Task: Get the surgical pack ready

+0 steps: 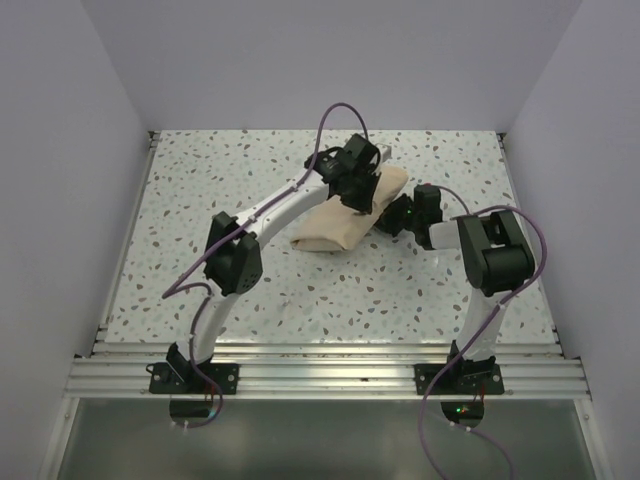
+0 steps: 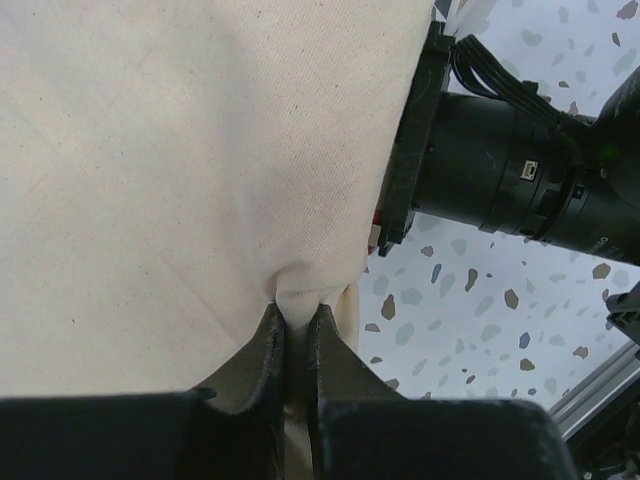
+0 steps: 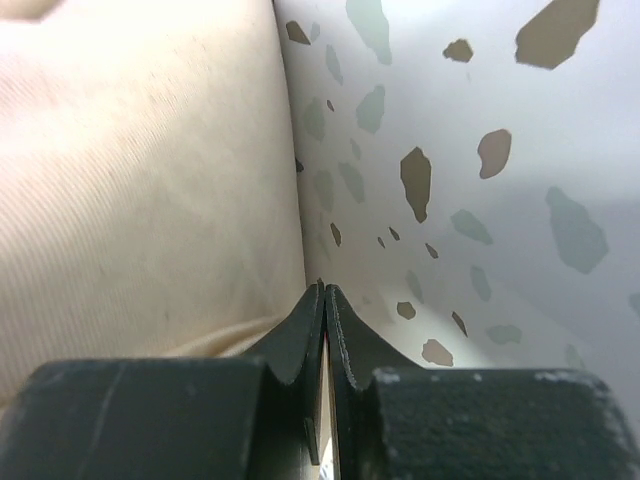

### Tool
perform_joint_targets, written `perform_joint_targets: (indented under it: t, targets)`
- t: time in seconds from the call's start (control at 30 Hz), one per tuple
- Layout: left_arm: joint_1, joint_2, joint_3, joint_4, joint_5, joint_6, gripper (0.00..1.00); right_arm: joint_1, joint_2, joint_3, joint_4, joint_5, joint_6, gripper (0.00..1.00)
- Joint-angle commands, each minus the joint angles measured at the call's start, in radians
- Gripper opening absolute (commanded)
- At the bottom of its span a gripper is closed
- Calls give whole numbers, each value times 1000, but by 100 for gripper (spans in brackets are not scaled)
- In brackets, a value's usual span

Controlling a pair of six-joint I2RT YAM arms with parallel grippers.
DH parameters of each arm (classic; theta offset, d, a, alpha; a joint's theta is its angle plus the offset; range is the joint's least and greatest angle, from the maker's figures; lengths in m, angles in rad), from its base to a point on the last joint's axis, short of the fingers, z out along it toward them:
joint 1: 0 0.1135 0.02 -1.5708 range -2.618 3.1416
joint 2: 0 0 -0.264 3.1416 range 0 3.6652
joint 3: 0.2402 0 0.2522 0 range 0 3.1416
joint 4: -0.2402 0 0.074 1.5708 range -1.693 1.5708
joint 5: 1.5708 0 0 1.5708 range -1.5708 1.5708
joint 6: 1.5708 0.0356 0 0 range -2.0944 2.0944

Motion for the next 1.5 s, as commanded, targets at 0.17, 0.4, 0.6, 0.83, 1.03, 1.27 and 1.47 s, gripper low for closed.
perform_joint_targets:
  t: [0.17, 0.4, 0.6, 0.83, 1.03, 1.27, 1.47]
  targets:
    - [-10, -152, -30, 108, 91, -17, 0, 27, 28, -30, 242, -4, 94, 5]
    - [33, -147, -1, 85, 109, -24, 0, 58, -13, 10, 68, 28, 41, 4]
    - [64, -150, -10, 93, 108, -20, 0, 44, -106, -7, -180, 51, -56, 0]
    - [73, -152, -22, 97, 102, 2, 0, -22, -231, -62, -305, 60, -124, 0]
    - [73, -161, -44, 99, 97, 11, 0, -31, -294, -61, -357, 59, -154, 0]
    - [73, -167, -55, 106, 94, 11, 0, -4, -277, -56, -311, 39, -131, 0]
    - [70, -172, -64, 113, 99, 6, 0, 76, -202, -57, -178, 73, -49, 0]
